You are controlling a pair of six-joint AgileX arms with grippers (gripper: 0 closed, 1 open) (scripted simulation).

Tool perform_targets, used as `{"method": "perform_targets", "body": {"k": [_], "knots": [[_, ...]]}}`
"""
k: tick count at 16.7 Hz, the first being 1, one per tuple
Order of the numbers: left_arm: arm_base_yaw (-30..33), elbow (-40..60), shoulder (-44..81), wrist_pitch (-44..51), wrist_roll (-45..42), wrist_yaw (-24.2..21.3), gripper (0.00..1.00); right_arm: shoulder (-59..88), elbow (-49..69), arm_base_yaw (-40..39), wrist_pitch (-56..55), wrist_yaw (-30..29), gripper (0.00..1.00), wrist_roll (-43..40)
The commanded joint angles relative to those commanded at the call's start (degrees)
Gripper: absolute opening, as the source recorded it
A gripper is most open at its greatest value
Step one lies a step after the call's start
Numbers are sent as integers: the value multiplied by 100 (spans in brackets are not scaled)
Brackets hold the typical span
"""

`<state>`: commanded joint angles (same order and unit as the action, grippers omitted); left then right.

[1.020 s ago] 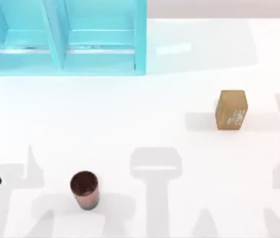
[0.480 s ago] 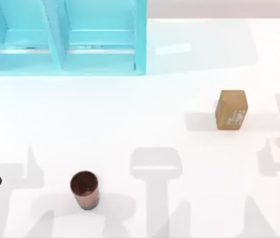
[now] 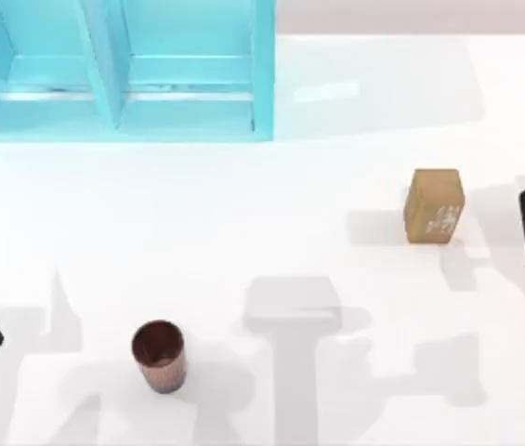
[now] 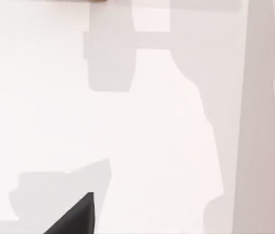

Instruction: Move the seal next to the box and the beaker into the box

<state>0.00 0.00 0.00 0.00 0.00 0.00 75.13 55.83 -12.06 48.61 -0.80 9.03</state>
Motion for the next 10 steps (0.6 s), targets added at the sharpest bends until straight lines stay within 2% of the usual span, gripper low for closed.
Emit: {"method": "perform_targets", "body": {"k": [5, 10], "knots": [[0, 0, 0, 0, 0, 0, 100, 2671, 2408, -327, 1730, -76, 100, 412], [0, 0, 0, 0, 0, 0, 100, 4521, 4688, -533, 2683, -30, 100, 811]]}}
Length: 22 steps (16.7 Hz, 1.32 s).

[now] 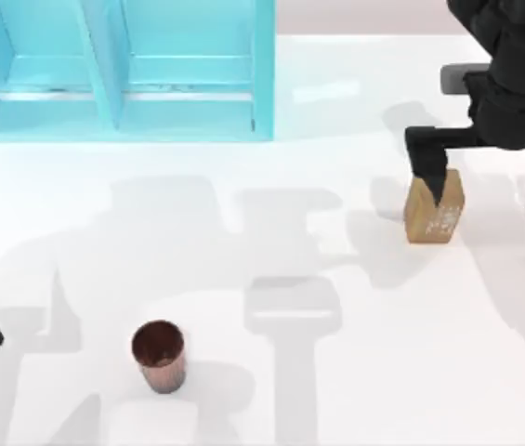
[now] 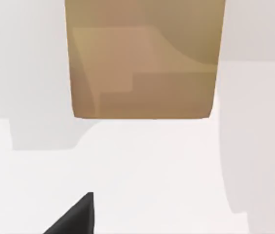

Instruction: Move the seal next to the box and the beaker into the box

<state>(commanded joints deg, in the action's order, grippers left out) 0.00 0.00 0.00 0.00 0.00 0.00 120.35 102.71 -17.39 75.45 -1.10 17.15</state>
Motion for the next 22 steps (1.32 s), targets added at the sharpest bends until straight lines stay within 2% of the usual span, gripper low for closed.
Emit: {"method": "perform_targets", "body": {"k": [4, 7, 13, 19, 22], "knots": [[0, 0, 0, 0, 0, 0, 100, 755, 1194, -88, 222, 89, 100, 200], [0, 0, 0, 0, 0, 0, 100, 909, 1454, -106, 236, 119, 100, 245], [0, 0, 0, 0, 0, 0, 100, 913, 1349, -86, 132, 117, 100, 233], [0, 0, 0, 0, 0, 0, 100, 1103, 297, -114, -1157, 117, 100, 256], [0, 0, 0, 0, 0, 0, 100, 1157, 41, -121, -1424, 116, 100, 264]]}}
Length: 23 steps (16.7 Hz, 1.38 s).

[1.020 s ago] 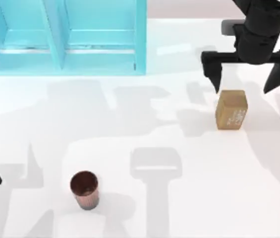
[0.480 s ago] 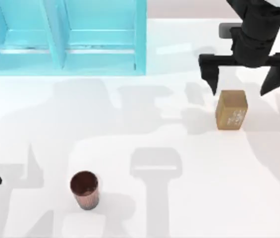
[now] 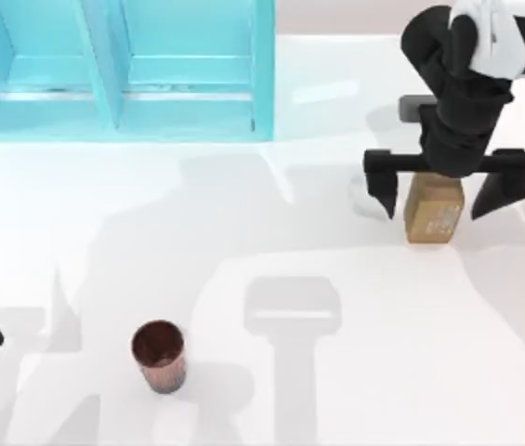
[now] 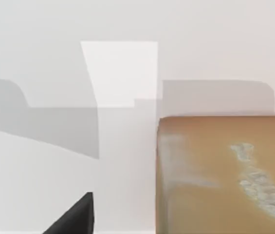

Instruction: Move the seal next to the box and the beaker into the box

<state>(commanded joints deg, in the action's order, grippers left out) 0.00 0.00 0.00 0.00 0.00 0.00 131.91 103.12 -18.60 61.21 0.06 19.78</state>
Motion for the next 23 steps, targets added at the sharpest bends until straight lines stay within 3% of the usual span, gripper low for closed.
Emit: {"method": "perform_targets", "body": {"k": [3, 16, 23], "knots": [[0, 0, 0, 0, 0, 0, 100, 0, 0, 0, 0, 0, 100, 0], [0, 0, 0, 0, 0, 0, 100, 0, 0, 0, 0, 0, 2, 0], [0, 0, 0, 0, 0, 0, 100, 0, 0, 0, 0, 0, 0, 0]]}}
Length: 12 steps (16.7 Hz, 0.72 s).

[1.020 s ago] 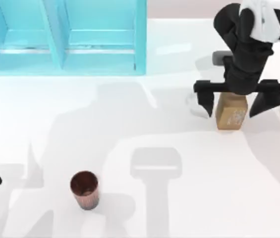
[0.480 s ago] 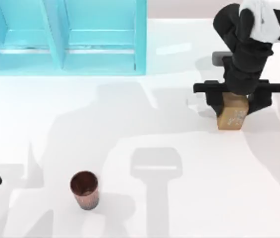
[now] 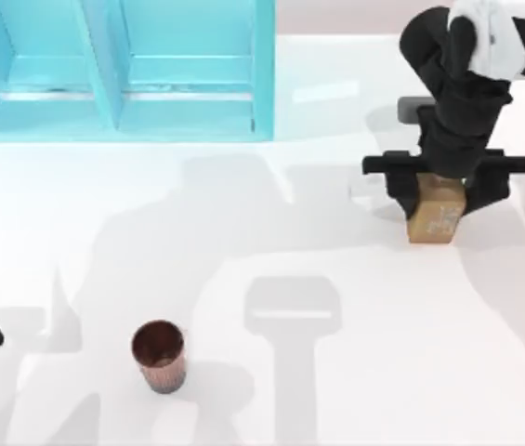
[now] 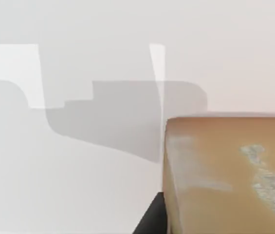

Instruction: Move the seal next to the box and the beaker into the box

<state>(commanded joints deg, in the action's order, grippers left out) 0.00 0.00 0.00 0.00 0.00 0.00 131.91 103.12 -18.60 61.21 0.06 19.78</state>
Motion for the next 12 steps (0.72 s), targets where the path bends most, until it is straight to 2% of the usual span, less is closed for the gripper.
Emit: {"method": "perform_targets", "body": {"k": [5, 12], "knots": [[0, 0, 0, 0, 0, 0, 100, -102, 116, 158, 221, -1, 0, -182], [0, 0, 0, 0, 0, 0, 100, -769, 797, 1187, 1590, 2, 0, -1178]]}}
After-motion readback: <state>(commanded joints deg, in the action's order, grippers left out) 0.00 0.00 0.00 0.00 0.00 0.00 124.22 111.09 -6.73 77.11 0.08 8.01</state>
